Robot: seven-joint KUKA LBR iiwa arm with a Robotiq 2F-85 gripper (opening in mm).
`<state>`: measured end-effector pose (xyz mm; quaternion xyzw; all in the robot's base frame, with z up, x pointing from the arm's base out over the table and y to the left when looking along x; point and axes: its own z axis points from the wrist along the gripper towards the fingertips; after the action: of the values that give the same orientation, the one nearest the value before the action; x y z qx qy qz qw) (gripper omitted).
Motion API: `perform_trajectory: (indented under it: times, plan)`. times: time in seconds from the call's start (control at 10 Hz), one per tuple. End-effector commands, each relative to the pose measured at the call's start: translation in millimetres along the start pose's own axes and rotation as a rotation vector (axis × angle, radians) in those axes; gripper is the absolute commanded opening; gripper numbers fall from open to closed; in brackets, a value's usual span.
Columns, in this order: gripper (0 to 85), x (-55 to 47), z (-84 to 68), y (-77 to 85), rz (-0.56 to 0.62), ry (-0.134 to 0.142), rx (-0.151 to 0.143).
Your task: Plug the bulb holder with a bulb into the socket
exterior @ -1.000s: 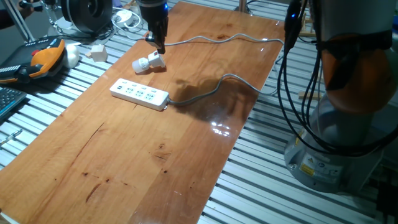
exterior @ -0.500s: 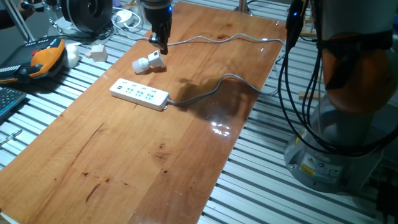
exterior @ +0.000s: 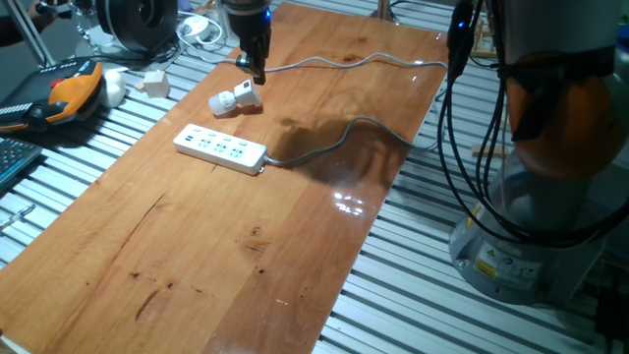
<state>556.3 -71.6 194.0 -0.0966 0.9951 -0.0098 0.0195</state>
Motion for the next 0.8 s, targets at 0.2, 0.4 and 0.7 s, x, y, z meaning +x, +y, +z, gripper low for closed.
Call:
perform_trajectory:
  times: [0.2,0.4,0.7]
  plan:
    - [0.0,-2.7,5.3,-8.5,-0.064,-0.012,0.022]
    - [0.0,-3.3,7.5,-11.0,-0.102,-0.004,0.035]
    - [0.0,-3.7,8.0,-10.6,-0.087,-0.003,0.011]
